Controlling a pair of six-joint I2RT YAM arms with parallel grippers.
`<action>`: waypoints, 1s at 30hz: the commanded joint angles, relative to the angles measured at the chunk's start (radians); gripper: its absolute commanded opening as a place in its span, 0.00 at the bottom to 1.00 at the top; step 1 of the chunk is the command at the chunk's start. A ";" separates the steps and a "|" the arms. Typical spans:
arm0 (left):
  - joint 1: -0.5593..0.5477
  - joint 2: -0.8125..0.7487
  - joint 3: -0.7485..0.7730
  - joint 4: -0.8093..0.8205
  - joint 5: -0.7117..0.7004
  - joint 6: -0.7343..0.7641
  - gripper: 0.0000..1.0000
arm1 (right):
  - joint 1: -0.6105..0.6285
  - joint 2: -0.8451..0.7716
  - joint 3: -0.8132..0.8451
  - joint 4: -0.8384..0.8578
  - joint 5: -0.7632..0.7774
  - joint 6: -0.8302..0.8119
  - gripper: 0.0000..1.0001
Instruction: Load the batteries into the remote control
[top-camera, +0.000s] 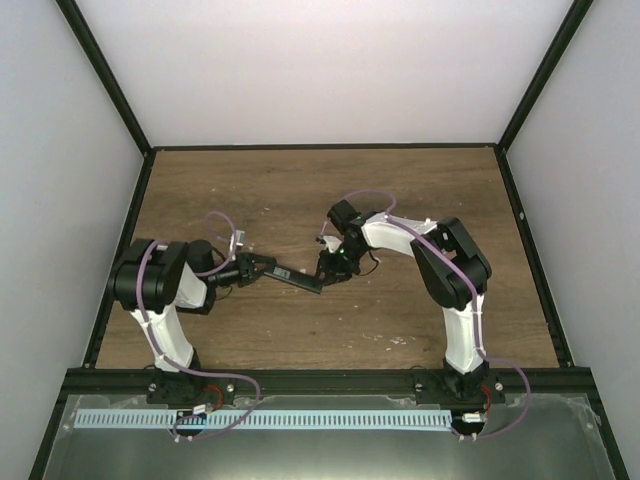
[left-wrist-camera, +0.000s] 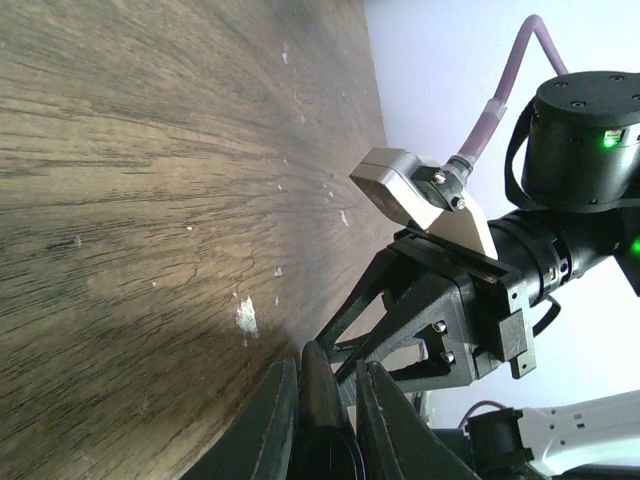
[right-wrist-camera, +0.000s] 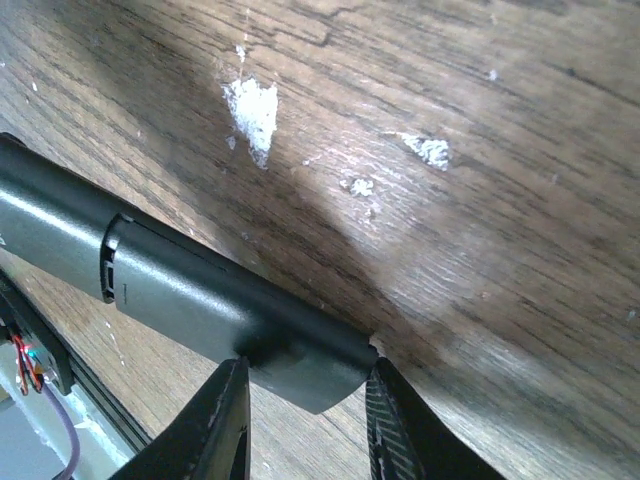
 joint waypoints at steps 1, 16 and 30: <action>-0.014 0.055 -0.021 0.252 0.083 -0.120 0.00 | -0.005 0.036 0.044 0.064 -0.021 0.013 0.24; -0.014 -0.121 -0.025 -0.124 -0.049 0.098 0.00 | -0.006 0.081 0.081 0.085 -0.016 0.002 0.24; -0.021 -0.124 -0.052 -0.083 -0.072 0.080 0.00 | -0.004 0.132 0.145 0.073 -0.053 -0.008 0.24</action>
